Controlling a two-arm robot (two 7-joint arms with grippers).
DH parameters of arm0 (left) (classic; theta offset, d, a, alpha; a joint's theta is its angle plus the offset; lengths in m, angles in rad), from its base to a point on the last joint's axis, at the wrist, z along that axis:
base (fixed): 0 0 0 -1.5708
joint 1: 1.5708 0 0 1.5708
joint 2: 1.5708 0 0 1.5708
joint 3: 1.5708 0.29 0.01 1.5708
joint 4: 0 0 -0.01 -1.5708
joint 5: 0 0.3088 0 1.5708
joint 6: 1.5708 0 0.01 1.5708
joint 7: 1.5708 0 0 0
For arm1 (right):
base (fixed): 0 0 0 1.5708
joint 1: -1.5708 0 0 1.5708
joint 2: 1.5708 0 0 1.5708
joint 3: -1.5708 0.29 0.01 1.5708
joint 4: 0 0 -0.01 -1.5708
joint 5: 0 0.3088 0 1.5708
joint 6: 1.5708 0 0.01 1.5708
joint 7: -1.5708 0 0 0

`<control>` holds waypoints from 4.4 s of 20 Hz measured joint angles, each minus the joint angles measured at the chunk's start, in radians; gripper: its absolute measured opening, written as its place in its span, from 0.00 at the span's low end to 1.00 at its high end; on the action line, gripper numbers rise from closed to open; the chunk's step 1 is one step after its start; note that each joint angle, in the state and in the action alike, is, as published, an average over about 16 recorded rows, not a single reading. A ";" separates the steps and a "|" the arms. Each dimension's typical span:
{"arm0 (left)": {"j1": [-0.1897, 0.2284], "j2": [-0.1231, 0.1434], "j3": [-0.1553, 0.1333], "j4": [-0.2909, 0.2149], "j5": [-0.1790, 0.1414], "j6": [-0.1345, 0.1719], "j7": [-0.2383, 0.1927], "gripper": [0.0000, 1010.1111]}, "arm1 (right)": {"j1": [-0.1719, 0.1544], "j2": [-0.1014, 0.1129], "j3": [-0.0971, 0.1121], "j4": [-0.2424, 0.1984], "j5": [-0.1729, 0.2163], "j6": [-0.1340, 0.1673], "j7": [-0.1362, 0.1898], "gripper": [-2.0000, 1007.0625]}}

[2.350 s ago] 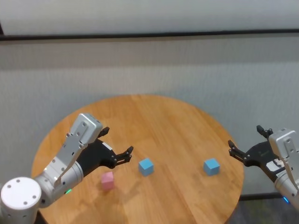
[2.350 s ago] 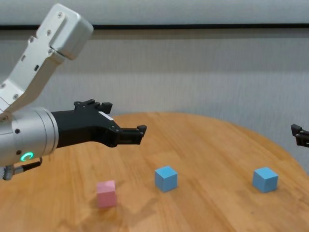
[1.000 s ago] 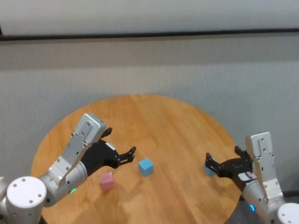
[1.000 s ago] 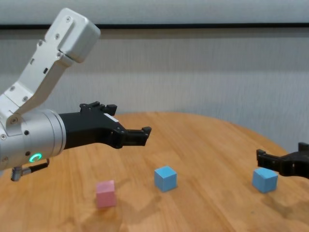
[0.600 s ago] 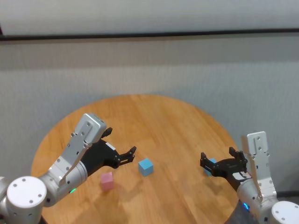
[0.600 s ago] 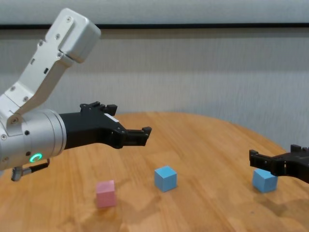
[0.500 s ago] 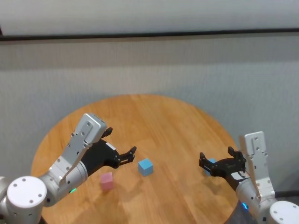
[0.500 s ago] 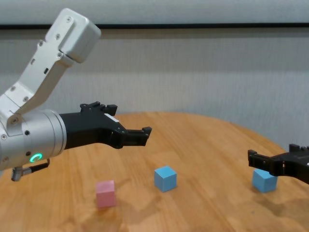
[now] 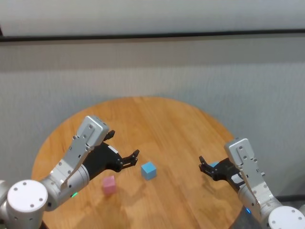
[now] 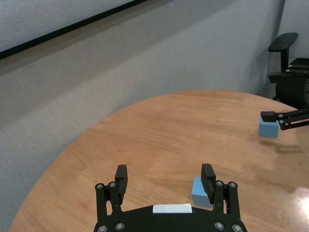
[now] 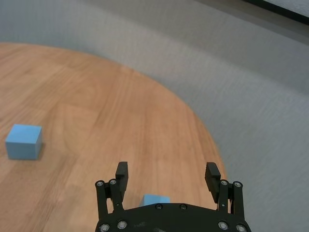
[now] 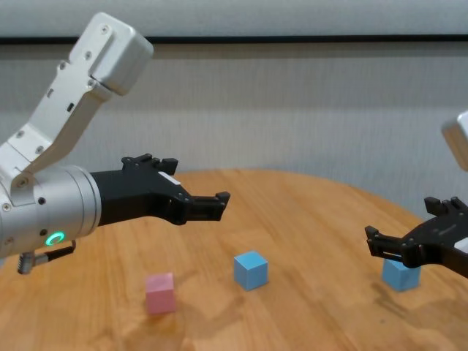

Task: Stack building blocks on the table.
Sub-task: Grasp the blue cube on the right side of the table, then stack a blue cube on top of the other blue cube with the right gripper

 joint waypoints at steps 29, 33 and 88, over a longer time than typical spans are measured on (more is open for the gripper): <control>0.000 0.000 0.000 0.001 0.000 0.000 0.000 0.99 | -0.005 -0.083 0.078 0.109 0.011 -0.009 0.048 1.00; 0.000 0.000 0.000 0.001 0.000 0.000 0.000 0.99 | 0.001 -0.090 0.084 0.123 0.003 -0.006 0.059 1.00; 0.000 0.000 0.000 0.001 0.000 0.000 0.000 0.99 | 0.016 -0.170 0.176 0.167 -0.108 0.007 0.148 0.38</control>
